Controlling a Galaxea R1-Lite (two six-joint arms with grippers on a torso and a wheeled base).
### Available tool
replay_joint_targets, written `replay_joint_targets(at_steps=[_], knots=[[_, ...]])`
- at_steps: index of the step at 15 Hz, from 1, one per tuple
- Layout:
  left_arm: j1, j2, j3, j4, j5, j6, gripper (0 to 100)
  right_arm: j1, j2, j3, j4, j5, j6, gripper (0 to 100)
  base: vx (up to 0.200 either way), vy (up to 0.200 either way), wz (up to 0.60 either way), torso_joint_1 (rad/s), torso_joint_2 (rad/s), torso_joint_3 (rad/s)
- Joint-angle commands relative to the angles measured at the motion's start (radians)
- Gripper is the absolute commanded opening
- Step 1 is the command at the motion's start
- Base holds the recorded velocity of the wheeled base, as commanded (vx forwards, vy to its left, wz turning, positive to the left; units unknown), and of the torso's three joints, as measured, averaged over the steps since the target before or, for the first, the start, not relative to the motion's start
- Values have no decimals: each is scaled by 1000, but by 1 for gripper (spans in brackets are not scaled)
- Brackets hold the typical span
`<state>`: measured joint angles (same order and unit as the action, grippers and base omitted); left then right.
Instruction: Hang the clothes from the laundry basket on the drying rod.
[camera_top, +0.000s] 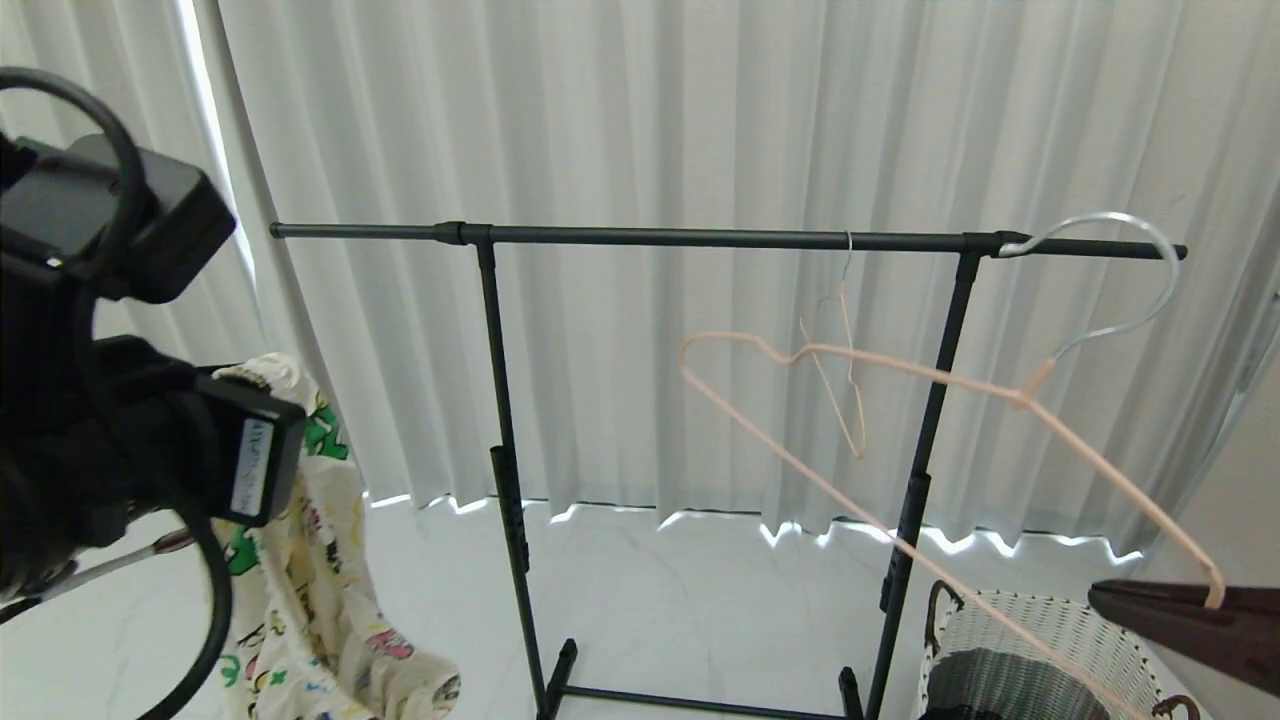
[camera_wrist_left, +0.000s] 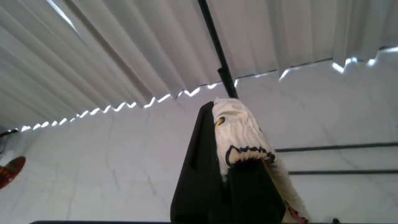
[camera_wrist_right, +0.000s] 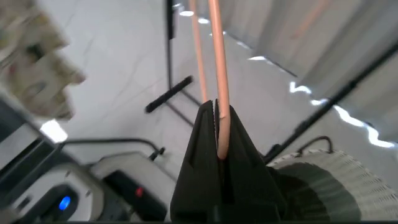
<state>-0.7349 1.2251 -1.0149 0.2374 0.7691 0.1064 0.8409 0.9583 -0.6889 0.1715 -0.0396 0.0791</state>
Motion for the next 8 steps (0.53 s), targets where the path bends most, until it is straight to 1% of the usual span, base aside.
replay_joint_targets(at_steps=[1, 2, 3, 5, 6, 8], knots=[[34, 171, -113, -20, 15, -48, 0, 103, 5, 29, 13, 0, 2, 0, 0, 0, 0, 0, 0, 0], [40, 228, -166, -20, 15, -82, 0, 173, 2, 28, 25, 1, 22, 0, 0, 0, 0, 0, 0, 0], [38, 257, -197, -20, 15, -122, 0, 224, 4, 22, 23, 1, 62, 0, 0, 0, 0, 0, 0, 0], [35, 303, -228, -20, 15, -203, 0, 307, 2, 20, 14, 27, 125, 0, 0, 0, 0, 0, 0, 0], [35, 312, -228, -20, 15, -218, 0, 333, 4, 20, 8, 35, 136, 0, 0, 0, 0, 0, 0, 0], [31, 312, -232, -20, 15, -218, 0, 336, 13, 23, 6, 32, 137, 0, 0, 0, 0, 0, 0, 0]])
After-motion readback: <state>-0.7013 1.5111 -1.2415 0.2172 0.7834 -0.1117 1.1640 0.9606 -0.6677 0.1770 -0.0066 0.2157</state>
